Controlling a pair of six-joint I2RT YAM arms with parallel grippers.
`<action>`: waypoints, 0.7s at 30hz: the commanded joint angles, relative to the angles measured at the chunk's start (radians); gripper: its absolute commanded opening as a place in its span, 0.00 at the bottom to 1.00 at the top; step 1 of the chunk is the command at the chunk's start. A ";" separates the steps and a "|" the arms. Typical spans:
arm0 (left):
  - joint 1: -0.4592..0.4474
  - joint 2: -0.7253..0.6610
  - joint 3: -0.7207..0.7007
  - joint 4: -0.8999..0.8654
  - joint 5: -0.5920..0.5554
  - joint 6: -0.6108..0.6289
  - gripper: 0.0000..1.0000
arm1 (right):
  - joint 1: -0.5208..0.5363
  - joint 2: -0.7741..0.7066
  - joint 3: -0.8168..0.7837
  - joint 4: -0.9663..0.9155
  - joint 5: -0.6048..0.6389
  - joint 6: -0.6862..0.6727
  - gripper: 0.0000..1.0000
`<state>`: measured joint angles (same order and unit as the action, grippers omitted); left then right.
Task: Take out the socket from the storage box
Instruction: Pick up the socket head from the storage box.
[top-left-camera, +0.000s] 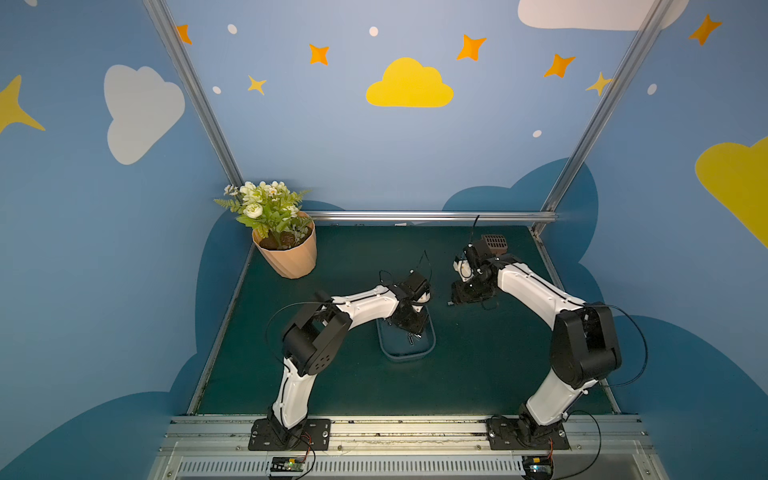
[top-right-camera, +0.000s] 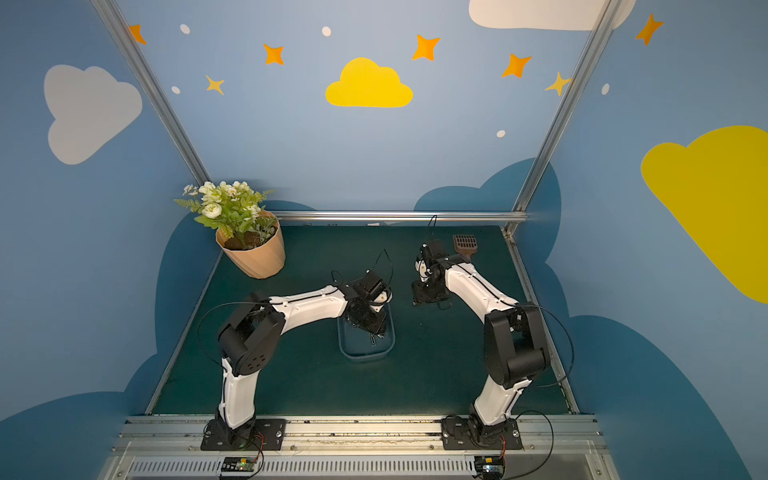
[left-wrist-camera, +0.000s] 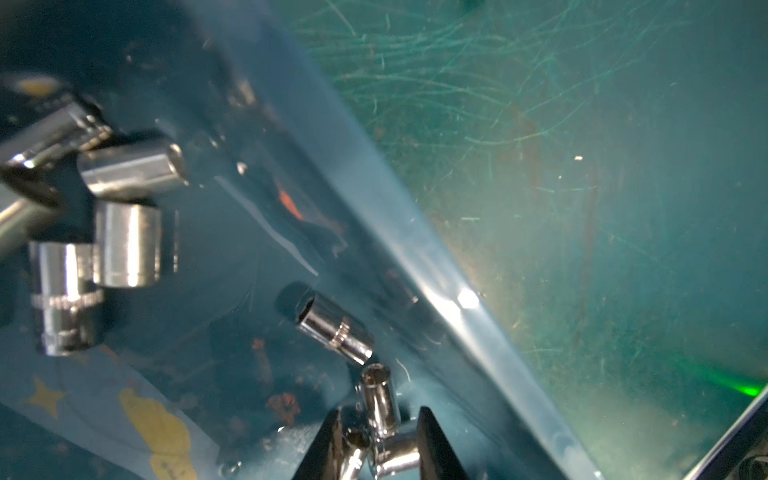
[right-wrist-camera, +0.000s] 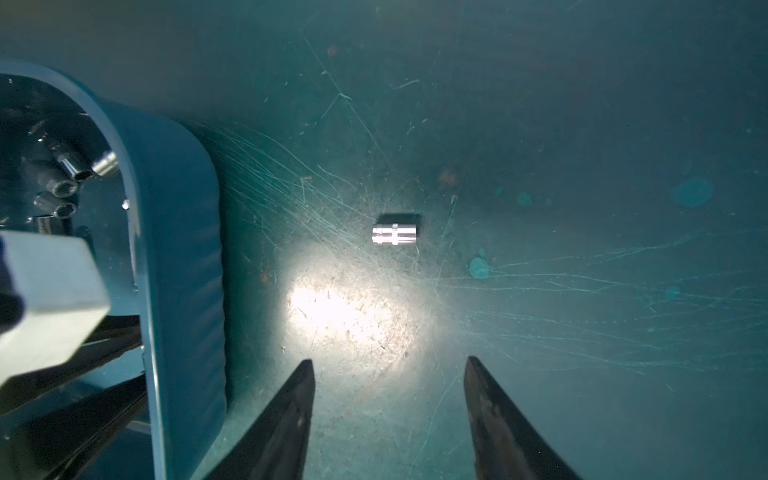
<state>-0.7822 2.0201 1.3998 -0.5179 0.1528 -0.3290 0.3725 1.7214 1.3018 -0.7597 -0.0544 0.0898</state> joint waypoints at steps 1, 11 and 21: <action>-0.006 0.020 0.028 -0.030 -0.008 -0.017 0.31 | -0.006 -0.028 -0.013 0.006 -0.012 0.004 0.59; -0.011 0.057 0.047 -0.077 -0.080 -0.029 0.26 | -0.007 -0.022 -0.013 0.006 -0.017 0.007 0.59; -0.011 0.077 0.057 -0.079 -0.112 -0.049 0.18 | -0.007 -0.019 -0.011 0.005 -0.015 0.002 0.58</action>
<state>-0.7918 2.0621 1.4479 -0.5606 0.0681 -0.3679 0.3679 1.7214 1.3010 -0.7593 -0.0635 0.0925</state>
